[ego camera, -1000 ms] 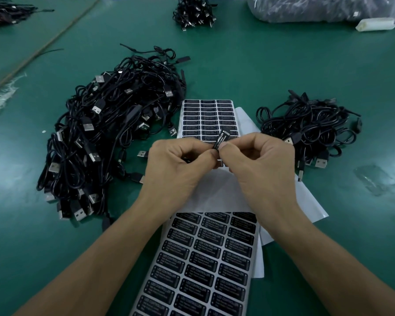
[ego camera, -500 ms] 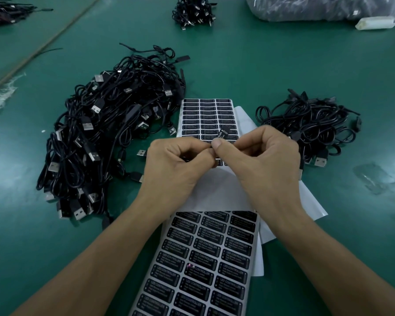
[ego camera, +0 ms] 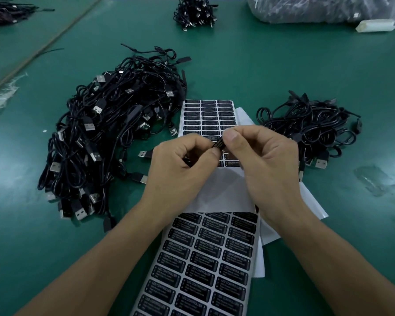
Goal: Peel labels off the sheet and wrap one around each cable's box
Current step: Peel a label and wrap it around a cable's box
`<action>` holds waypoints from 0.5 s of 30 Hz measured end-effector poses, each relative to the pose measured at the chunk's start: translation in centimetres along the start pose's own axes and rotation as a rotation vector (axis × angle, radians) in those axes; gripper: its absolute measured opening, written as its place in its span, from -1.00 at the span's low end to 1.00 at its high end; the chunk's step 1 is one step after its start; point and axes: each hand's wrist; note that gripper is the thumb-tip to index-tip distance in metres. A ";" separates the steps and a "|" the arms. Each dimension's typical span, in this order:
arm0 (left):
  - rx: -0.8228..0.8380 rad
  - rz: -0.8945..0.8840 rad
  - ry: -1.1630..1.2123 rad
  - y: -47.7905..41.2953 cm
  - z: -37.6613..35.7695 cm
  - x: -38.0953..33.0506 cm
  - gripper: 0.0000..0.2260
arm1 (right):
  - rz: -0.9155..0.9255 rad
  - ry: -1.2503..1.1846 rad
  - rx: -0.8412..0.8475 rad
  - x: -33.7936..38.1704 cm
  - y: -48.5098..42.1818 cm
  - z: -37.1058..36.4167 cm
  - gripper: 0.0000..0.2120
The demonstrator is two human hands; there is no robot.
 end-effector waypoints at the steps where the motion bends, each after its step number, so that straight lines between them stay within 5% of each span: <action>1: 0.000 -0.025 -0.034 0.0 0.0 0.0 -0.84 | 0.009 0.008 0.013 0.2 0.0 0.0 -0.91; 9: -0.169 -0.306 -0.289 -0.5 1.0 -0.8 -0.94 | -0.032 -0.008 0.106 1.0 0.5 -0.2 -0.84; 15: -0.171 -0.419 -0.188 -0.3 1.1 -2.4 -0.86 | 0.184 0.443 0.349 0.6 1.6 -1.4 -0.72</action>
Point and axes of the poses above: each hand's wrist, its own y-axis away from the middle knuckle, its own z-axis out of the back of the hand, x = y × z, and after that the axes turned 6 degrees about z, right-handed
